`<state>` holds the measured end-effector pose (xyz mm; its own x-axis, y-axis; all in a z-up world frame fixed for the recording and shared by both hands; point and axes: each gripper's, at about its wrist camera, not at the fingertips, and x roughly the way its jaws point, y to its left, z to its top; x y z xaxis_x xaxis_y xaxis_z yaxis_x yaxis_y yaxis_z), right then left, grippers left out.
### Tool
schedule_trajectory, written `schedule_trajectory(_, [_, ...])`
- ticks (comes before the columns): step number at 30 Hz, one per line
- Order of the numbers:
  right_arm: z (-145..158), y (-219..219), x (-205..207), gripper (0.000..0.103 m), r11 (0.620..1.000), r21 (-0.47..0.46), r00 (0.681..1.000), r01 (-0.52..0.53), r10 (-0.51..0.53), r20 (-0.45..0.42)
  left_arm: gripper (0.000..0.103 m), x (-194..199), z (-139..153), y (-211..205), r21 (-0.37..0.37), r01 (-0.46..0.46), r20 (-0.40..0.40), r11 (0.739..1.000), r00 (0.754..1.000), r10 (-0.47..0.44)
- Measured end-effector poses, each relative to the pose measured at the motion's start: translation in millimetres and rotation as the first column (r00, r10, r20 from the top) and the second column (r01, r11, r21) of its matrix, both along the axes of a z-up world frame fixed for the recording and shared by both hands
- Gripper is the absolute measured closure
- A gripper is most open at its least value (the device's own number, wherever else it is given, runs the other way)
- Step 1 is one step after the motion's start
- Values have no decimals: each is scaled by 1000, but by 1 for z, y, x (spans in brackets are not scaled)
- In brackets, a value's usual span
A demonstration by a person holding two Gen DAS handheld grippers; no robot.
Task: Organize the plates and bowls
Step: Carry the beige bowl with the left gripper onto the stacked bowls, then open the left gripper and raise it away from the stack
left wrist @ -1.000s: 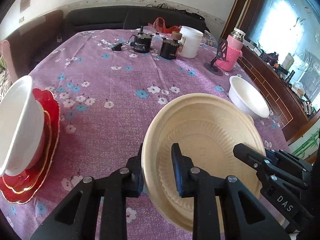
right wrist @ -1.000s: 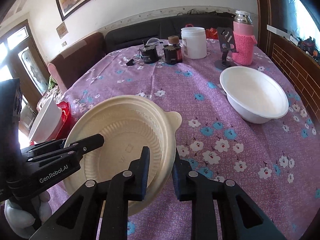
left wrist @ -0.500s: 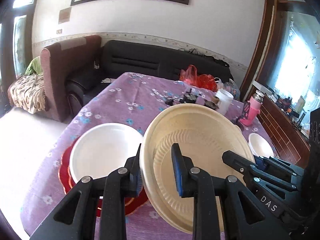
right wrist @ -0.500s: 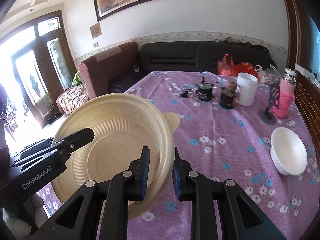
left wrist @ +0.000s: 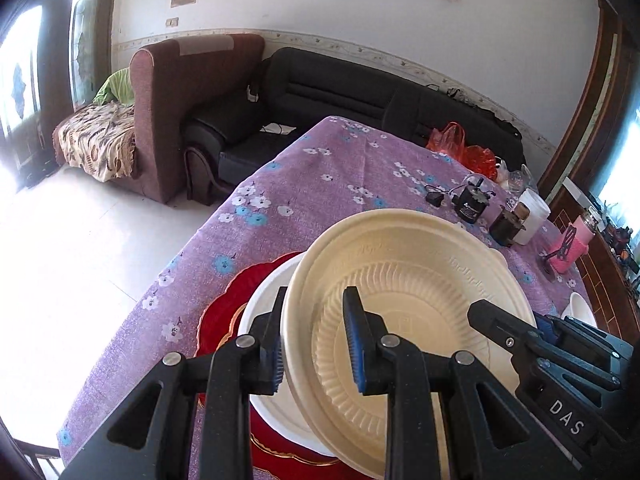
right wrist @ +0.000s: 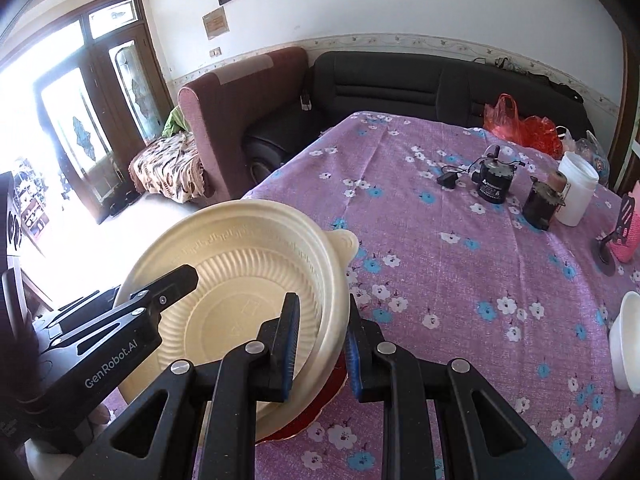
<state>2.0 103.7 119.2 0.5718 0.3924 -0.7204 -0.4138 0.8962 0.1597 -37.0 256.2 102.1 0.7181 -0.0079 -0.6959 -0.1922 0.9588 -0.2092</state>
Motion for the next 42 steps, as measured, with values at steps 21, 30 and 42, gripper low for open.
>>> schedule_trajectory(21, [-40, 32, 16, 80, 995, -91, 999, -38, 35, -35, 38, -16, 8, 25, 42, -102, 33, 994, 994, 101])
schedule_trajectory(30, [-30, 16, 14, 42, 1000, 24, 1000, 0, -1, 8, 30, -46, 29, 32, 22, -137, 120, 990, 984, 133])
schedule_trajectory(42, [-11, -29, -10, 32, 991, 114, 996, 76, -81, 46, 3, -105, 63, 0, 153, -251, 315, 956, 929, 193])
